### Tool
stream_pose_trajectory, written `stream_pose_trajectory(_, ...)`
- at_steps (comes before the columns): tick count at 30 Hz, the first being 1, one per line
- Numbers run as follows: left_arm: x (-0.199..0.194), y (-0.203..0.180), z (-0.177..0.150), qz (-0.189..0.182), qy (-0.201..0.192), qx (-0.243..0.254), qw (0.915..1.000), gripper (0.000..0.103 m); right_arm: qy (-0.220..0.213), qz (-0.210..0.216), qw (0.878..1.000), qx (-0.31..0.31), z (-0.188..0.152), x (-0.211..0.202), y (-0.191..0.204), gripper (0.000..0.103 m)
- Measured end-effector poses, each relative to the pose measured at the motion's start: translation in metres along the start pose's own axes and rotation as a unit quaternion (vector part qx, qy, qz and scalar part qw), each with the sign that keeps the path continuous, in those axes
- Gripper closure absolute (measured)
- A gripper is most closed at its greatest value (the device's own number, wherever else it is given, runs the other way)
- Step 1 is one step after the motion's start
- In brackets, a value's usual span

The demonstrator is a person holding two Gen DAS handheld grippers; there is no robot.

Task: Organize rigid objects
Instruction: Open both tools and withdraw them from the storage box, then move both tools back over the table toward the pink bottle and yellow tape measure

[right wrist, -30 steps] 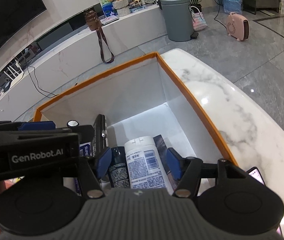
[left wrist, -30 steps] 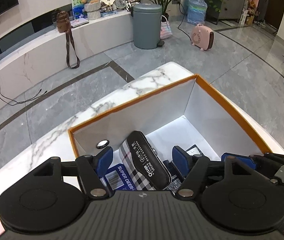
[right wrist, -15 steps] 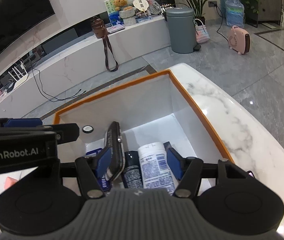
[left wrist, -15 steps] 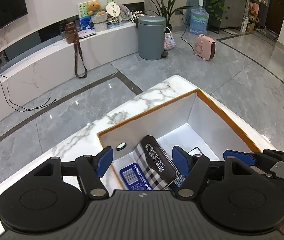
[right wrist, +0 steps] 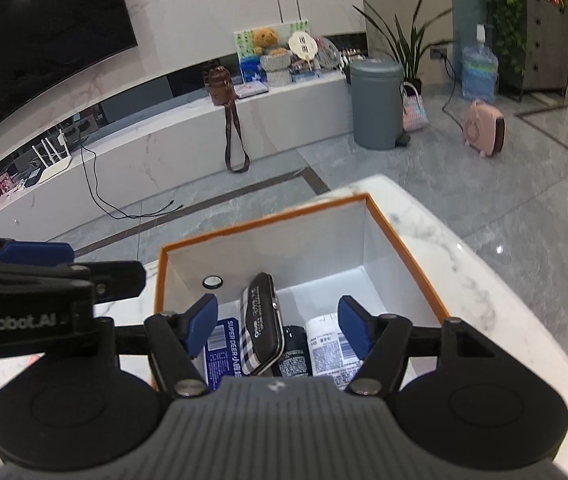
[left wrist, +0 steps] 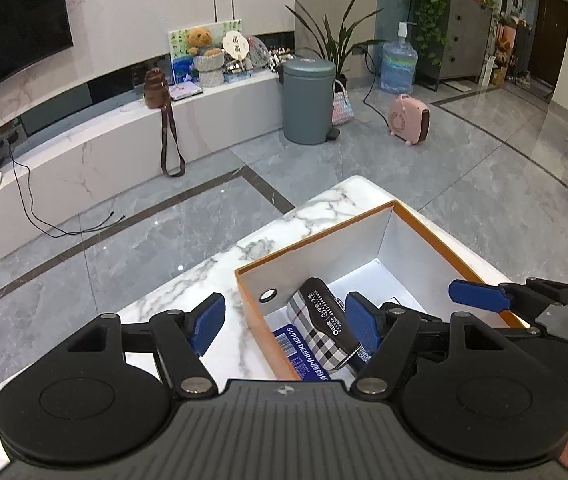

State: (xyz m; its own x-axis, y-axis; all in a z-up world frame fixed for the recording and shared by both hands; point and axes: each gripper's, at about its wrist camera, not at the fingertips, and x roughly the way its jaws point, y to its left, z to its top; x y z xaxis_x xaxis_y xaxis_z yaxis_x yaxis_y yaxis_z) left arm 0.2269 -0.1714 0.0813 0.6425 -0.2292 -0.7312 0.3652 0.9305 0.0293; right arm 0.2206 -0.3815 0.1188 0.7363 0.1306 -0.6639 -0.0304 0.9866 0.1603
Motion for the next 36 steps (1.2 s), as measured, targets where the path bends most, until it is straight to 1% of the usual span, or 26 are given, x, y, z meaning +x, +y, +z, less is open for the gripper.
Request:
stream_pose_trajectory(8, -0.036, 0.025, -0.012, 0.010, -0.027, -0.005, 0.9996, 0.021, -0.027, 0.013, 0.999, -0.036, -0.004, -0.023, 0.032, 0.034)
stream_pose_trajectory(14, -0.057, 0.055, -0.032, 0.022, -0.037, -0.024, 0.9988, 0.019, -0.028, 0.030, 0.996, -0.076, -0.015, -0.025, 0.069, 0.034)
stream_pose_trajectory(18, -0.064, 0.082, -0.048, 0.040, -0.042, -0.043, 0.9974, 0.019, -0.026, 0.043, 0.994, -0.097, -0.023, -0.024, 0.092, 0.033)
stream_pose_trajectory(21, -0.064, 0.105, -0.065, 0.055, -0.050, -0.062, 0.9953, 0.018, -0.023, 0.050, 0.991, -0.118, -0.029, -0.021, 0.108, 0.032)
stream_pose_trajectory(26, -0.060, 0.142, -0.100, 0.069, -0.040, -0.112, 0.9906, 0.018, -0.012, 0.057, 0.987, -0.147, -0.042, -0.012, 0.130, 0.032)
stream_pose_trajectory(31, -0.058, 0.168, -0.132, 0.076, -0.039, -0.147, 0.9854, 0.018, -0.002, 0.067, 0.983, -0.172, -0.053, -0.002, 0.154, 0.031)
stream_pose_trajectory(33, -0.059, 0.176, -0.144, 0.082, -0.040, -0.154, 0.9838, 0.018, 0.001, 0.071, 0.981, -0.179, -0.058, 0.002, 0.162, 0.028)
stream_pose_trajectory(36, -0.057, 0.183, -0.162, 0.095, -0.046, -0.161, 0.9813, 0.018, 0.006, 0.082, 0.979, -0.184, -0.066, 0.008, 0.173, 0.028)
